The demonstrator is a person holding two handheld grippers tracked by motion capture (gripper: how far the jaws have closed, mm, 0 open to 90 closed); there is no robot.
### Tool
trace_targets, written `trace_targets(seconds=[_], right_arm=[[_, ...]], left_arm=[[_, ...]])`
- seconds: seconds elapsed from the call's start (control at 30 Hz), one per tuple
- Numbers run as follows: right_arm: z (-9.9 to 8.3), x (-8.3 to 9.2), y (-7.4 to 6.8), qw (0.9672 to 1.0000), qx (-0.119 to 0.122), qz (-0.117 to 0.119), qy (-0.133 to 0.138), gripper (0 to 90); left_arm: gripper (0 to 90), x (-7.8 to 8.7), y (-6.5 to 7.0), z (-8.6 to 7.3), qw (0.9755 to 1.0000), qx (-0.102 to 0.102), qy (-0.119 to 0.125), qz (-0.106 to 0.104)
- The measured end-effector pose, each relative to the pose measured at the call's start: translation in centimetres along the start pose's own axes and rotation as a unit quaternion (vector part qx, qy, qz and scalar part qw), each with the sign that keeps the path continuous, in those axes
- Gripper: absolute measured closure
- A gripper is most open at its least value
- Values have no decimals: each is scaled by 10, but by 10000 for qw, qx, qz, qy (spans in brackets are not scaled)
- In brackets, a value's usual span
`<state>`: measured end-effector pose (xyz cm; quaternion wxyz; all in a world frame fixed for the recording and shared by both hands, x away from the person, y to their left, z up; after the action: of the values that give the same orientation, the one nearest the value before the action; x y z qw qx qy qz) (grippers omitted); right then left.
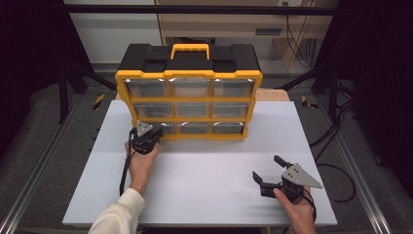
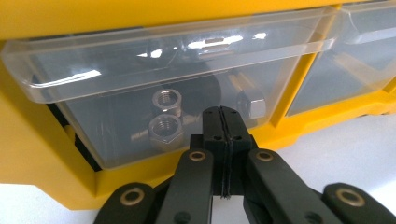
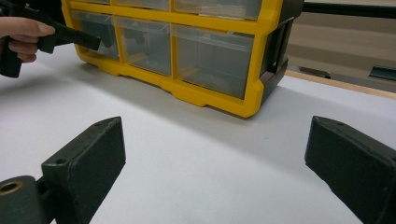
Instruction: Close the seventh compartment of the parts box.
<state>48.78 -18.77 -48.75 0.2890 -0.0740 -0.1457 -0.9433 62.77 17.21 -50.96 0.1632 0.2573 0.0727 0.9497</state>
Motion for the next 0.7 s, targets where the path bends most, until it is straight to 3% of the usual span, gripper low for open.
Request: trace_targets(seconds=[0.7], right_arm=[[-1,0,0,10000,-3,17,-21,56]], left_arm=[[893,-2,-1,-1,9999,-98,20,37]])
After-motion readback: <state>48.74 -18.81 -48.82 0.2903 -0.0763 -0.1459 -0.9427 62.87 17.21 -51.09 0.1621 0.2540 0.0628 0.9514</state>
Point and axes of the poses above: each handheld gripper's, and its own axes: x roughly backward along the jaws, z roughly out of its top, y roughly to its right, the point moved 10 cm from there along -x, roughly forward along the jaws, and after that the axes turned 12 degrees about x, right-handed, at the moved point
